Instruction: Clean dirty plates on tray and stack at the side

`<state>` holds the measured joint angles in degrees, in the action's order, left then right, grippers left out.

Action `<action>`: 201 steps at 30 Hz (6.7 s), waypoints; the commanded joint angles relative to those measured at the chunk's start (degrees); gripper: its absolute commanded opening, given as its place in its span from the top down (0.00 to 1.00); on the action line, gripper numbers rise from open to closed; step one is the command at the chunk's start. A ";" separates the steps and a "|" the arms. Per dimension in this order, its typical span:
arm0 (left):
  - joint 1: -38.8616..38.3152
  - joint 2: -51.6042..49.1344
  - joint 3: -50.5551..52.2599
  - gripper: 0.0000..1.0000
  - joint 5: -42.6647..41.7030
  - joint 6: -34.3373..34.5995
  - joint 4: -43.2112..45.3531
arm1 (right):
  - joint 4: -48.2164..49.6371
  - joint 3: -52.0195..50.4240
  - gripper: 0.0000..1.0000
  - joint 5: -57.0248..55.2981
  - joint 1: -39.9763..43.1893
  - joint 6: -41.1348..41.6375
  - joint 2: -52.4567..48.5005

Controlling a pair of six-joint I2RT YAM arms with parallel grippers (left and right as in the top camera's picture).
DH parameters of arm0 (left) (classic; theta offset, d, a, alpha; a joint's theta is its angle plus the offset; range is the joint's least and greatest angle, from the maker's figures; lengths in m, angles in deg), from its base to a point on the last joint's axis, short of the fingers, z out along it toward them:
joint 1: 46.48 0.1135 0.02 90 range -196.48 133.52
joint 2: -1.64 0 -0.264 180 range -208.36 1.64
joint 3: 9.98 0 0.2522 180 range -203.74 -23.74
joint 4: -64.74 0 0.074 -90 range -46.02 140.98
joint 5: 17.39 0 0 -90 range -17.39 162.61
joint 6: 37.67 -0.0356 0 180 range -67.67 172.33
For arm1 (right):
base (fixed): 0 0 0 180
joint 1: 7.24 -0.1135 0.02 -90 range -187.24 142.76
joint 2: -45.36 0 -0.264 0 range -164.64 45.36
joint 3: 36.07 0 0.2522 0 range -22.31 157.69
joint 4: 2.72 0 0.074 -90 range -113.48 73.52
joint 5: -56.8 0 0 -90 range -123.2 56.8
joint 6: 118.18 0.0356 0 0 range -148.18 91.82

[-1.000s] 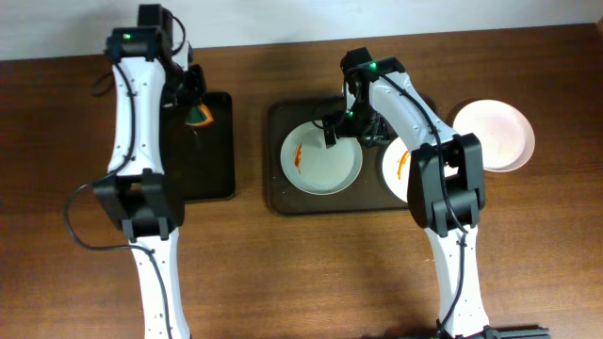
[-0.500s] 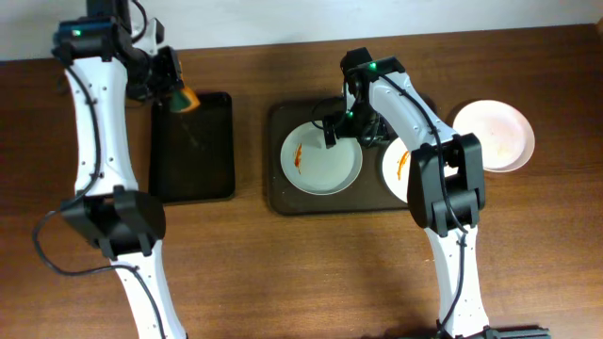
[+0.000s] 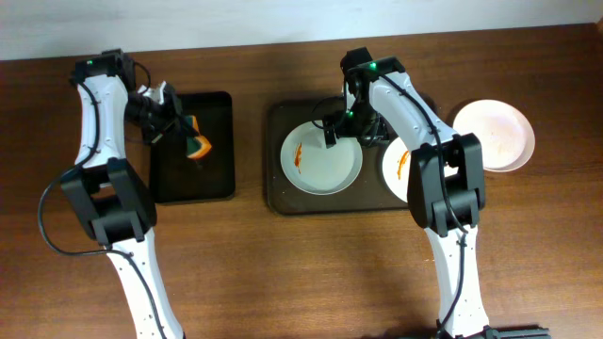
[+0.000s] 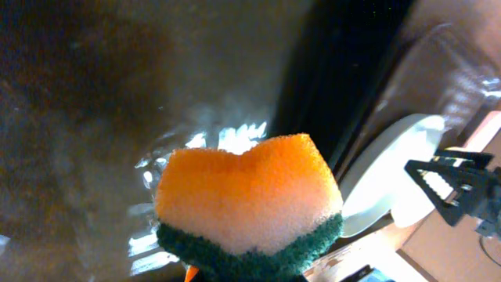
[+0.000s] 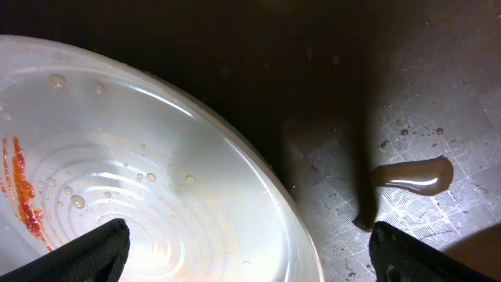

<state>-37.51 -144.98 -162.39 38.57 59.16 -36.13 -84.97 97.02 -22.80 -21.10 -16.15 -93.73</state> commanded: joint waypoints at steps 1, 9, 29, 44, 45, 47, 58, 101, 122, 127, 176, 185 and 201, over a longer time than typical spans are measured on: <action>1.11 4.85 -6.43 1.00 -2.64 -1.84 -3.96 | 0.00 -0.09 0.02 -0.72 -0.31 0.28 -0.90; -2.58 3.32 -0.61 1.00 14.36 -2.23 -0.55 | 0.00 -0.09 0.01 -0.72 -0.31 0.26 -0.90; -10.27 18.47 -11.78 1.00 13.70 -2.62 -8.59 | 2.84 -0.09 0.01 -0.48 -0.37 0.46 -0.90; -30.60 14.25 21.31 1.00 5.77 4.57 26.47 | -1.95 -0.17 0.02 5.51 2.43 0.46 -0.90; -31.39 13.40 21.29 1.00 6.86 7.21 27.08 | -2.05 -0.17 0.02 5.51 2.34 0.46 -0.90; -31.76 11.41 21.33 0.97 6.82 8.17 27.76 | -2.21 -0.17 0.02 5.49 2.40 0.44 -0.90; -28.57 12.87 11.82 0.16 9.60 4.66 17.38 | -4.72 -0.17 0.02 5.51 2.27 0.44 -0.90; -40.22 7.23 25.07 0.89 24.00 -3.43 32.46 | -5.42 -4.96 0.96 4.17 3.34 0.26 -0.85; -35.98 2.82 20.72 1.00 54.84 11.54 23.98 | -5.29 -4.96 0.96 4.13 3.34 0.24 -0.85; -33.18 3.08 8.46 1.00 48.06 11.56 15.72 | -5.22 -4.96 0.96 4.15 3.34 0.24 -0.85; -14.82 3.06 -15.15 1.00 30.82 12.81 -9.18 | -24.28 28.33 0.96 -41.99 -16.37 13.55 0.39; -19.91 2.99 -15.15 1.00 18.60 1.88 -6.29 | -11.30 5.11 0.96 -2.82 3.02 7.23 -0.07; -34.71 -11.45 -15.02 1.00 14.25 10.73 8.00 | 2.49 -5.66 0.96 -1.99 2.91 5.75 -0.07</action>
<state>-70.79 -154.12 -177.08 56.10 67.35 -29.73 -82.85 92.95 -22.54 -17.83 -10.33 -92.59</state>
